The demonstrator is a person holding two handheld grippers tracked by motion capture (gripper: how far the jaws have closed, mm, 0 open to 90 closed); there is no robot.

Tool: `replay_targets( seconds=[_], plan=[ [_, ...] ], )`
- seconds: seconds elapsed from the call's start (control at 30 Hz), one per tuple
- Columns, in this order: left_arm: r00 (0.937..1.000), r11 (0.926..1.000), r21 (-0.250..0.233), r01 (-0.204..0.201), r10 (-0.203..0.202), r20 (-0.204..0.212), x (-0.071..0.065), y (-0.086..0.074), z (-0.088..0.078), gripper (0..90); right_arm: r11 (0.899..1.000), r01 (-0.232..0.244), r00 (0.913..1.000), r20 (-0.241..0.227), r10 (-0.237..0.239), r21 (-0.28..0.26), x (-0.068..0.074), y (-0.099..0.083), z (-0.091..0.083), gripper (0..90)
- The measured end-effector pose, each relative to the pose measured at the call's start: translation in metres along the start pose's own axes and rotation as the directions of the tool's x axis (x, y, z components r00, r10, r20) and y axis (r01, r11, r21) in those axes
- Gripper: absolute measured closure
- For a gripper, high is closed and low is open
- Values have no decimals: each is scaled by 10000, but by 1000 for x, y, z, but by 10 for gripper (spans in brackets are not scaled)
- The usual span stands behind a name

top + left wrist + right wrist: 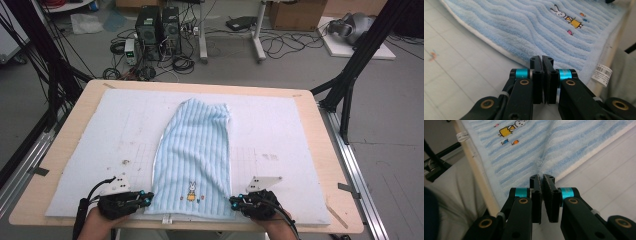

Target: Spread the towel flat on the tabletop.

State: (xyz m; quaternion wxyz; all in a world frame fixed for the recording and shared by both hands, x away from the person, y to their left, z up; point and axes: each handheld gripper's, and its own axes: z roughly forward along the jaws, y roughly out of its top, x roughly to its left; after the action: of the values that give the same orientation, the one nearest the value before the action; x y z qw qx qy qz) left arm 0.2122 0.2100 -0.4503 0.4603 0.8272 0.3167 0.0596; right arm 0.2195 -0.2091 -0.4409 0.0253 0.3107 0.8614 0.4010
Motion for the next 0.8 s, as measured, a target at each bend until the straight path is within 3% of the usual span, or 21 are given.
replay_targets(
  seconds=[0.13,0.2,0.3,0.37,0.47,0.5,0.57,0.7,0.8],
  plan=[
    [9984,9998,28,-187,185,525,-10,-6,-8,868,9997,93,9996,-273,-88,207,11,-7,-6,851],
    [9976,9997,-102,-202,208,663,-12,-8,-10,847,10000,69,9997,-230,-68,48,13,-8,-9,778],
    [9996,9981,-592,187,-198,-188,-4,-2,-9,607,9974,-371,9992,124,379,-616,8,0,-8,657],
    [9976,9938,-1069,314,-378,-588,3,6,-11,550,9943,-501,9977,411,541,-937,3,7,-4,612],
    [9938,9877,-1499,445,-591,-946,12,16,-13,507,9920,-415,9951,844,518,-1191,-4,20,7,556],
    [9897,9816,-1827,563,-790,-1192,22,26,-13,506,9922,-376,9943,943,489,-1186,-6,25,12,547],
    [9868,9745,-2121,730,-1014,-1261,30,35,-12,495,9941,-239,9940,1038,349,-1061,-8,35,21,544],
    [9835,9673,-2392,847,-1196,-1355,44,47,-7,495,9957,203,9957,924,-119,-909,-6,53,37,565],
    [9819,9668,-2405,862,-1233,-1438,53,52,-2,495,9966,213,9976,678,-159,-792,-7,61,51,610]
  ],
)
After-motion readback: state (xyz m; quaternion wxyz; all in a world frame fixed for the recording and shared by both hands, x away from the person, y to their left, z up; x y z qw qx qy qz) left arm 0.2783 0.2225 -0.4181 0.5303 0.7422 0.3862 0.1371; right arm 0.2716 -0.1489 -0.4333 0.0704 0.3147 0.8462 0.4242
